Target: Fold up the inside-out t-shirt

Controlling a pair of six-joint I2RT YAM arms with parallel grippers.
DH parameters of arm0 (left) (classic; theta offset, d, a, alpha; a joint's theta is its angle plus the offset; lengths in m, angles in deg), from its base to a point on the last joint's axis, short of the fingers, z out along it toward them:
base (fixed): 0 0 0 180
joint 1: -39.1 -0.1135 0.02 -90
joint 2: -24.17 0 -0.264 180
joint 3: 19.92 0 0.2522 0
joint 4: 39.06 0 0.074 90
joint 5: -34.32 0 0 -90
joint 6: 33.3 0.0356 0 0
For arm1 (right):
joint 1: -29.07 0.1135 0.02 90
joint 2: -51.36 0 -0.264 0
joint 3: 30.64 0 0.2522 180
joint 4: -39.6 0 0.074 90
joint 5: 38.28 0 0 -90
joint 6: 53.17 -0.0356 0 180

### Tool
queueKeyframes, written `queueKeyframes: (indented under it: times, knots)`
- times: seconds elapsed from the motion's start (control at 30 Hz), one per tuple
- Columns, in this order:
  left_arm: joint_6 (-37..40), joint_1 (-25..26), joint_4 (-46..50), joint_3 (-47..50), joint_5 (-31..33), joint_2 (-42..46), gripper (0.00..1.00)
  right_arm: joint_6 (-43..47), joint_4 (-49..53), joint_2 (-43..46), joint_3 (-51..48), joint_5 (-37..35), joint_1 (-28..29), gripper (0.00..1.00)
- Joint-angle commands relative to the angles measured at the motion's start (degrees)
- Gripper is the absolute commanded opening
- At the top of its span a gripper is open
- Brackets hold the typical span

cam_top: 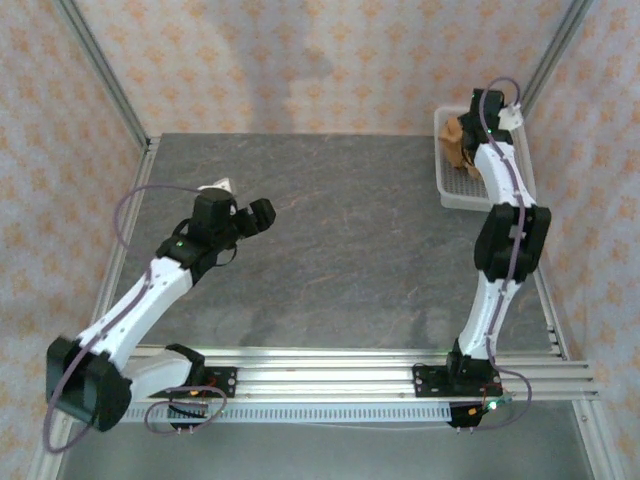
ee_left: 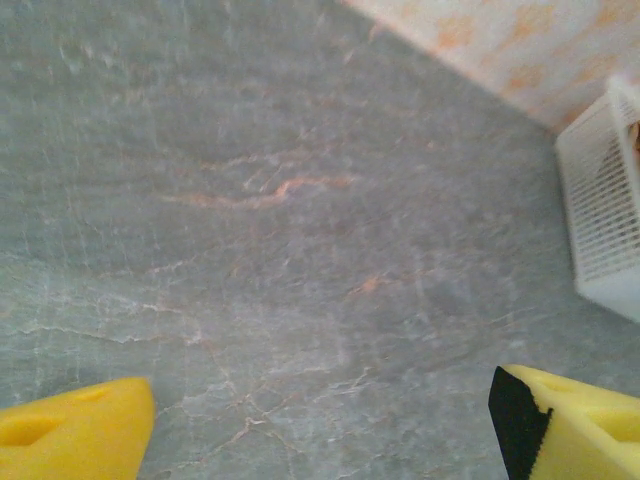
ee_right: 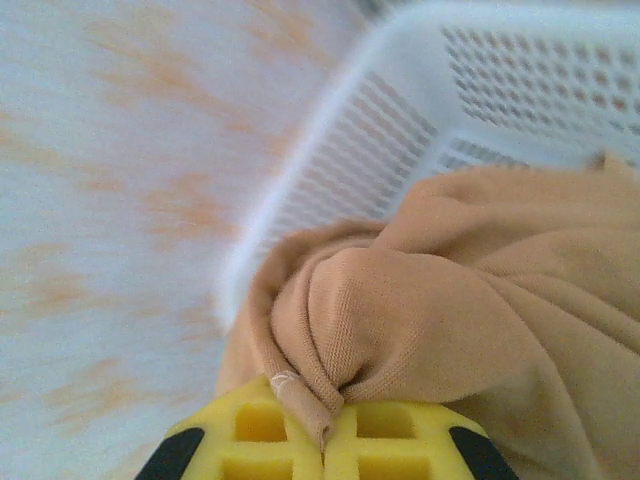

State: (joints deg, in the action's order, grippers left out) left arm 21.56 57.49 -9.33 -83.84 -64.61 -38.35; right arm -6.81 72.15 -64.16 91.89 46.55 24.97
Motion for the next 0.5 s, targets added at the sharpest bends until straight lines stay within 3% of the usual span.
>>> queueKeyframes:
  times: [0.0,0.23,0.47]
  knots:
    - [-0.98,0.11,8.31,-1.67,4.01,7.21,0.89,3.83,-6.45,12.68,-3.10,-2.44,3.42,0.00]
    - [0.13,0.15,17.29,-1.65,8.05,19.53,0.90,5.62,-10.32,26.01,-4.87,-3.50,10.75,0.00]
    - [0.90,0.15,17.93,-1.81,8.91,23.42,0.91,12.63,-1.42,26.15,14.75,-0.55,21.16,0.00]
